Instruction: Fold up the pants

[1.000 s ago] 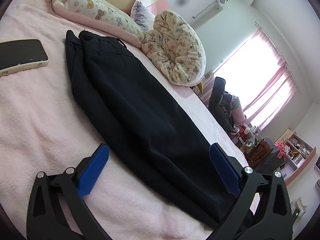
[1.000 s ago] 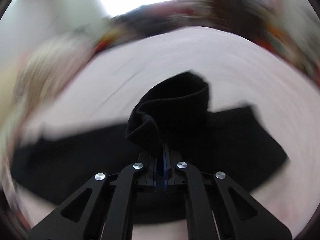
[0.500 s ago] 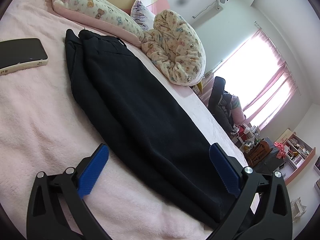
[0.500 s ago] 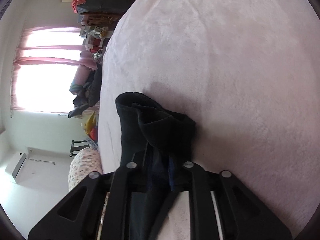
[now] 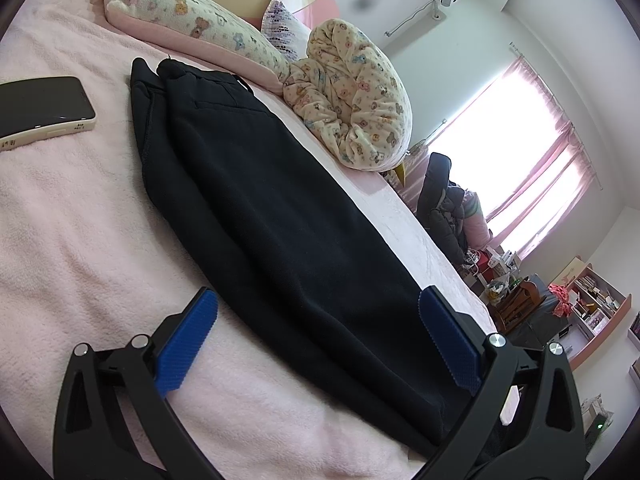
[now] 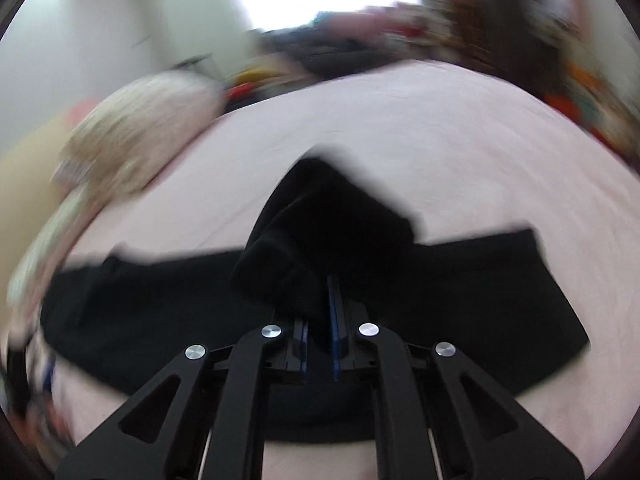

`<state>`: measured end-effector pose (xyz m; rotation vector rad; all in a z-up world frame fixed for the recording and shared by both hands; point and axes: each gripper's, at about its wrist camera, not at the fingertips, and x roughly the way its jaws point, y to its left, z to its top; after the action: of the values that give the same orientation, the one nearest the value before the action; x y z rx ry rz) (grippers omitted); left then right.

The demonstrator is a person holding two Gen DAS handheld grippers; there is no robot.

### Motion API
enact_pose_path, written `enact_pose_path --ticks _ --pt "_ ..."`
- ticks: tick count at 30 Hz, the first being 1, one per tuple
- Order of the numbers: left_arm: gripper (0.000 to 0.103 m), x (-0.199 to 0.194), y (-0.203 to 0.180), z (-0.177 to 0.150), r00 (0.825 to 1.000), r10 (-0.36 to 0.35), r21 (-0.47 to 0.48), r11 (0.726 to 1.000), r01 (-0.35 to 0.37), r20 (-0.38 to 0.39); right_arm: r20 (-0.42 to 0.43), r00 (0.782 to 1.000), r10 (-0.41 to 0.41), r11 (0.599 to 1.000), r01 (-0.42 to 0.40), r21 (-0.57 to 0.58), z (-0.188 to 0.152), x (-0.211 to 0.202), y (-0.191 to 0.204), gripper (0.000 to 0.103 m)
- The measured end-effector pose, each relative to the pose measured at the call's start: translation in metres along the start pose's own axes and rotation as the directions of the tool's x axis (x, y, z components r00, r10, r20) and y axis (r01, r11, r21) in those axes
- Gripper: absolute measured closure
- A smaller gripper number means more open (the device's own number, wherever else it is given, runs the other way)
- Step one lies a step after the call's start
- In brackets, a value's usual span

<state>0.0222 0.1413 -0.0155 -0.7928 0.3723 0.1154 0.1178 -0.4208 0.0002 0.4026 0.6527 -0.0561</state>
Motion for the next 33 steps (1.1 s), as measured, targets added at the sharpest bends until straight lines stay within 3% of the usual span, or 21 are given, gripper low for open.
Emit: enact_pose_path --ticks 1,3,5,8,11,13,14,15,17,21,25,28,30,33 --pt "0.002 0.0 0.0 0.0 1.0 -0.001 0.0 1.0 0.001 0.0 0.029 0.998 -0.052 0.982 0.046 0.184 0.003 -0.002 -0.038 0.095" --pt "0.002 0.0 -0.001 0.0 1.0 0.001 0.0 1.0 -0.001 -0.001 0.046 0.991 -0.126 0.908 0.097 0.407 -0.004 -0.013 -0.088 0.095" --pt "0.002 0.0 0.0 0.0 1.0 0.002 0.001 1.0 -0.002 -0.001 0.021 0.988 -0.151 0.834 0.116 0.54 -0.014 -0.019 -0.126 0.095" --pt "0.002 0.0 0.001 0.0 1.0 0.003 0.001 1.0 -0.003 -0.002 -0.03 0.996 -0.083 0.781 0.084 0.619 -0.024 -0.01 -0.142 0.094" --pt "0.002 0.0 0.002 -0.001 1.0 -0.002 -0.001 1.0 0.002 0.0 -0.059 0.998 -0.034 0.731 0.066 0.68 -0.028 -0.01 -0.15 0.085" --pt "0.002 0.0 0.002 -0.001 1.0 -0.001 -0.001 1.0 0.001 -0.001 -0.054 0.998 -0.013 0.707 0.048 0.705 -0.032 -0.023 -0.149 0.068" --pt "0.002 0.0 0.002 -0.001 1.0 -0.002 -0.001 1.0 0.002 -0.001 -0.036 0.999 -0.006 0.696 0.03 0.717 -0.034 -0.03 -0.149 0.049" --pt "0.002 0.0 0.002 -0.001 1.0 -0.003 -0.003 1.0 0.003 0.0 -0.014 1.0 0.002 0.681 0.009 0.732 -0.04 -0.039 -0.148 0.039" --pt "0.002 0.0 0.002 -0.001 1.0 -0.006 -0.004 1.0 0.006 -0.001 0.023 1.0 -0.002 0.654 -0.016 0.757 -0.043 -0.051 -0.153 0.039" --pt "0.002 -0.006 0.003 0.007 0.998 -0.051 -0.02 0.999 0.05 -0.037 0.056 0.997 -0.059 0.677 -0.001 0.736 -0.042 -0.062 -0.151 0.04" --pt "0.002 -0.017 0.011 0.027 0.996 -0.061 -0.044 0.997 0.059 -0.057 0.082 0.997 0.008 0.721 -0.062 0.69 -0.035 -0.058 -0.135 0.041" --pt "0.002 -0.018 0.025 0.058 0.988 -0.109 -0.119 0.988 0.097 -0.105 0.059 0.995 0.081 0.752 -0.1 0.652 -0.029 -0.045 -0.117 0.04" --pt "0.002 -0.008 0.036 0.081 0.974 -0.15 -0.183 0.976 0.118 -0.17 0.04 0.993 0.111 0.754 -0.11 0.647 -0.028 -0.036 -0.115 0.04" --pt "0.002 0.01 0.054 0.108 0.955 -0.162 -0.266 0.959 0.094 -0.247 0.02 0.989 0.148 0.742 -0.124 0.659 -0.031 -0.027 -0.111 0.04"
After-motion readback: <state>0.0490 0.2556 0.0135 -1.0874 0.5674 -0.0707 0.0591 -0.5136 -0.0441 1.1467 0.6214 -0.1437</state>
